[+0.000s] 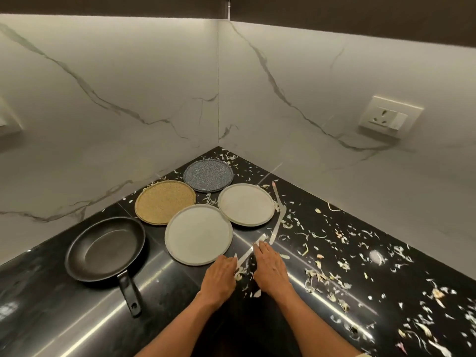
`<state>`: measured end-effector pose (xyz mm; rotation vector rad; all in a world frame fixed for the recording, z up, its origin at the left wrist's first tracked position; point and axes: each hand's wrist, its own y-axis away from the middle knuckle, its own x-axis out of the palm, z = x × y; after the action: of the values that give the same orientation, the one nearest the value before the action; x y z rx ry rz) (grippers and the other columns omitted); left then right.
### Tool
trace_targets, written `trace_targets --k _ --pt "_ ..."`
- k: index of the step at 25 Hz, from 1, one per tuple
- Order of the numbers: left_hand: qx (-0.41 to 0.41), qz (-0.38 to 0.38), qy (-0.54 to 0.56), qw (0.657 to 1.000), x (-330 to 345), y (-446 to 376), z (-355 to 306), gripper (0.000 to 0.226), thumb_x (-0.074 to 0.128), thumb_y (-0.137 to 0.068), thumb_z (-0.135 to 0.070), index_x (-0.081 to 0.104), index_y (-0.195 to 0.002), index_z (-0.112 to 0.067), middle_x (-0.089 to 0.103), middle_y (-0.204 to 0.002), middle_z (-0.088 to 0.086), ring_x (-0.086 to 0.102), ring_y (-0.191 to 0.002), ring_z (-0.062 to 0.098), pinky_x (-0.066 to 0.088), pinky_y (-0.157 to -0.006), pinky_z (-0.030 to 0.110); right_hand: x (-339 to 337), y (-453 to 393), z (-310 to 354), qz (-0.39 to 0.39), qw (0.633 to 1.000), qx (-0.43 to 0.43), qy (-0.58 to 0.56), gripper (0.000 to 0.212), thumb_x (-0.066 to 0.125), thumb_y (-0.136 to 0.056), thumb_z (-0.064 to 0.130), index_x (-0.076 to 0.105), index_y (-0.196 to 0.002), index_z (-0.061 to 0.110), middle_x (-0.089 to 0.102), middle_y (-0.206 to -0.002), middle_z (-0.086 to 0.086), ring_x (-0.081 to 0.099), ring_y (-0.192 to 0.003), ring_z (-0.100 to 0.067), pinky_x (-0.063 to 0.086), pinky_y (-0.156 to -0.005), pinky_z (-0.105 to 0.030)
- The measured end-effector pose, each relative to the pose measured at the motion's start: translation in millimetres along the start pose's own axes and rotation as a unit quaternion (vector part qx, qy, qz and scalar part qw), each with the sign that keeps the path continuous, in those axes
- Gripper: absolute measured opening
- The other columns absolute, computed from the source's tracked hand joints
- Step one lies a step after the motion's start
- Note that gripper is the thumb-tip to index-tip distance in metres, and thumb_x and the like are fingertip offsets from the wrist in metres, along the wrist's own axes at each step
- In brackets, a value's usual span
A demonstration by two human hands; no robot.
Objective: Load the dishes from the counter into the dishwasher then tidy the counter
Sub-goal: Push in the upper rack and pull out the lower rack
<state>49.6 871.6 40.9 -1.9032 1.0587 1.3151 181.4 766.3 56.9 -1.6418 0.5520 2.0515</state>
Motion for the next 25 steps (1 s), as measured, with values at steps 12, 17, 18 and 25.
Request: trace_targets --k 12,17,18,25 --pt "-0.005 -0.043 0.081 0.996 19 -20 16 0.009 0.061 -0.090 -0.017 0.069 -0.091 -0.014 0.059 -0.094 -0.004 0.054 -0.089 0.013 0.052 -0.071 0.030 5 -55 -30 -0.031 0.999 -0.028 0.025 0.037 0.061 -0.084 0.000 0.070 -0.107 0.027 0.048 -0.095 0.006 0.047 -0.088 -0.016 0.032 -0.070 -0.025" --pt "0.009 -0.035 0.030 0.999 17 -16 15 0.011 0.063 -0.079 -0.008 0.066 -0.088 -0.015 0.056 -0.091 -0.001 0.052 -0.084 0.015 0.049 -0.066 0.024 8 -52 -31 -0.037 0.996 -0.070 0.035 0.024 0.069 -0.077 0.006 0.071 -0.095 0.021 0.052 -0.090 0.004 0.051 -0.083 -0.016 0.036 -0.065 -0.024" --pt "0.015 -0.028 0.028 0.999 15 -15 14 0.014 0.065 -0.076 -0.007 0.065 -0.088 -0.015 0.056 -0.091 -0.001 0.053 -0.083 0.015 0.048 -0.066 0.023 10 -49 -31 -0.035 0.996 -0.079 0.036 0.020 0.069 -0.075 0.007 0.071 -0.091 0.019 0.053 -0.090 0.004 0.050 -0.081 -0.016 0.038 -0.063 -0.024" --pt "0.014 0.018 0.016 1.000 5 -12 12 0.024 0.067 -0.060 -0.002 0.061 -0.080 -0.016 0.054 -0.087 0.000 0.055 -0.080 0.018 0.049 -0.064 0.025 17 -35 -33 -0.044 0.994 -0.091 0.035 0.016 0.070 -0.070 0.000 0.073 -0.076 0.014 0.057 -0.078 0.003 0.049 -0.073 -0.013 0.047 -0.061 -0.024"
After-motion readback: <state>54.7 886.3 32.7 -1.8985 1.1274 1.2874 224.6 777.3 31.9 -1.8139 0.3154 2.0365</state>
